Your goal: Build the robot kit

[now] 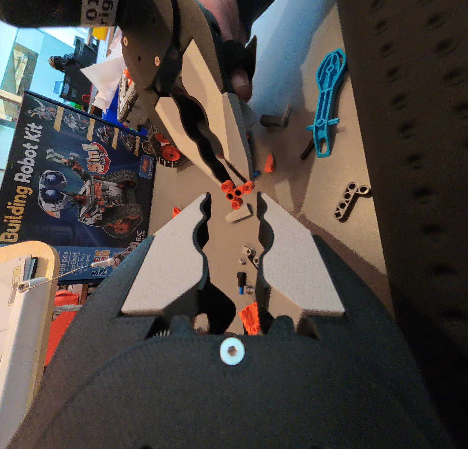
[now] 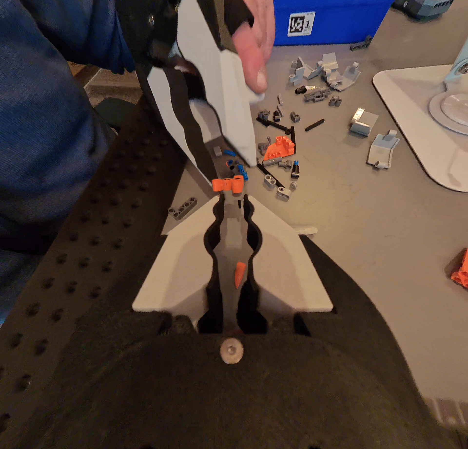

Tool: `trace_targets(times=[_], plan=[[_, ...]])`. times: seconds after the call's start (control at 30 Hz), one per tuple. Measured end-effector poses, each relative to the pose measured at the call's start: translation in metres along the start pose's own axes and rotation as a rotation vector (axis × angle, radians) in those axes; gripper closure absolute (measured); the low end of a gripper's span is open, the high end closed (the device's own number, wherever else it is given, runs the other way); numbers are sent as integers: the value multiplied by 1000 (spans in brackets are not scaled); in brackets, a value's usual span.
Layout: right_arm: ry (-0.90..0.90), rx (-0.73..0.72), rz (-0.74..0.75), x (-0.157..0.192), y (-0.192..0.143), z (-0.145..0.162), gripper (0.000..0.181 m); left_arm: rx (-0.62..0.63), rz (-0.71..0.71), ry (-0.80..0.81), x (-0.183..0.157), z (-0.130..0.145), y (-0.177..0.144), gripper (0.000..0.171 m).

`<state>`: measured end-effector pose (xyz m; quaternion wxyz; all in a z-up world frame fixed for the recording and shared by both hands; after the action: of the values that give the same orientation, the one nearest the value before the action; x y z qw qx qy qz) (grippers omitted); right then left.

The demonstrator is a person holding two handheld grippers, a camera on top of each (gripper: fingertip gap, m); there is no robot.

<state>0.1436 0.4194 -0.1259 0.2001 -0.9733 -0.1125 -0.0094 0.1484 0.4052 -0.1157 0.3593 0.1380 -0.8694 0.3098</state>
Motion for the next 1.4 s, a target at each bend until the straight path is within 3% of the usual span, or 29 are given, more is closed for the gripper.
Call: trace_targets(times=[0.27,0.87,1.23,1.4], plan=[[-25,-51,54,-4,-4,-14,168,-31,-87,-25,11,1,2,155],[-24,-144,166,-16,-11,-35,168,-89,-213,-173,36,2,-5,163],[-79,-196,255,-24,-24,-50,158,-250,-176,-527,54,-2,-12,164],[-341,-111,377,-23,-33,-54,157,-346,-85,-738,62,-5,-16,164]])
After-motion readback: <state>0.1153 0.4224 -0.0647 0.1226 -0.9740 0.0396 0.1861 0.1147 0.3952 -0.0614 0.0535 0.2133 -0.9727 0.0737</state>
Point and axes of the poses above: each gripper's, where its closed fingertips meet, y out along the fingers, z out of its underside, x = y × z across the jaws, the point moved 1 cm from there along -y, back along the fingers, and after that the axes turned 6 degrees about -x, right-handed, at the moved point
